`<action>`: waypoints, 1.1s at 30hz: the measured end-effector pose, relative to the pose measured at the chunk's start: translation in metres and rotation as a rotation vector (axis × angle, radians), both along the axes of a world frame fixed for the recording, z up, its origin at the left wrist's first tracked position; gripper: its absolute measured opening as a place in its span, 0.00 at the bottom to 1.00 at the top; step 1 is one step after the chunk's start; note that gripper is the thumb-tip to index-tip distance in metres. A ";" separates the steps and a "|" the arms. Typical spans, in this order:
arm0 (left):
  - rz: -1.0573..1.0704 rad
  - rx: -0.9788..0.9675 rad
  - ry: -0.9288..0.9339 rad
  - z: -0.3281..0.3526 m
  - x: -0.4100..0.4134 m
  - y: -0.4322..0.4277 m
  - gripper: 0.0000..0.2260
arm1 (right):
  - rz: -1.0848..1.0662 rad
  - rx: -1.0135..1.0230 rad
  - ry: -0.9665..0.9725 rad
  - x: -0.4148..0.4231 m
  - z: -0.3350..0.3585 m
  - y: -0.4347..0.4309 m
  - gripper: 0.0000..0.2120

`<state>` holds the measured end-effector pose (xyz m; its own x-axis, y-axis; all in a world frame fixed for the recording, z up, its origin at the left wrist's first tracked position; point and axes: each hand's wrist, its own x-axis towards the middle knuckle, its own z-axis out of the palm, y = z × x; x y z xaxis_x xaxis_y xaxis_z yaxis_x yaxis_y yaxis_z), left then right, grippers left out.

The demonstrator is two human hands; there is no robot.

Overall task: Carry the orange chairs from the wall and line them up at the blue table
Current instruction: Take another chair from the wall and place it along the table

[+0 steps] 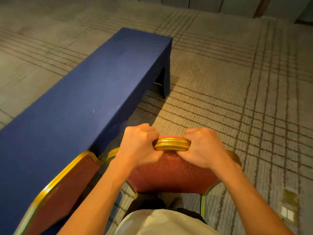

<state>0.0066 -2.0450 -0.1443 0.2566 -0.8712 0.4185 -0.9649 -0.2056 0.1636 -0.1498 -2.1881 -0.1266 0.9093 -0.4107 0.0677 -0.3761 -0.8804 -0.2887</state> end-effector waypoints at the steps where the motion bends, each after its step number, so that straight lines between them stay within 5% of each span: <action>1: 0.019 -0.007 0.009 -0.001 0.008 -0.005 0.17 | 0.023 -0.007 -0.003 0.012 -0.002 -0.009 0.20; 12: 0.219 -0.025 0.045 -0.017 0.134 -0.049 0.15 | 0.222 -0.001 -0.052 0.169 -0.006 -0.075 0.12; 33: 0.701 0.127 0.045 -0.016 0.289 -0.065 0.13 | 0.723 -0.007 -0.035 0.423 -0.040 -0.135 0.18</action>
<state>0.2958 -2.1097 -0.1608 0.7886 -0.5364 0.3006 -0.5917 -0.7949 0.1339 0.2734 -2.3230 -0.1668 0.9504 0.2936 0.1026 0.3109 -0.9071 -0.2837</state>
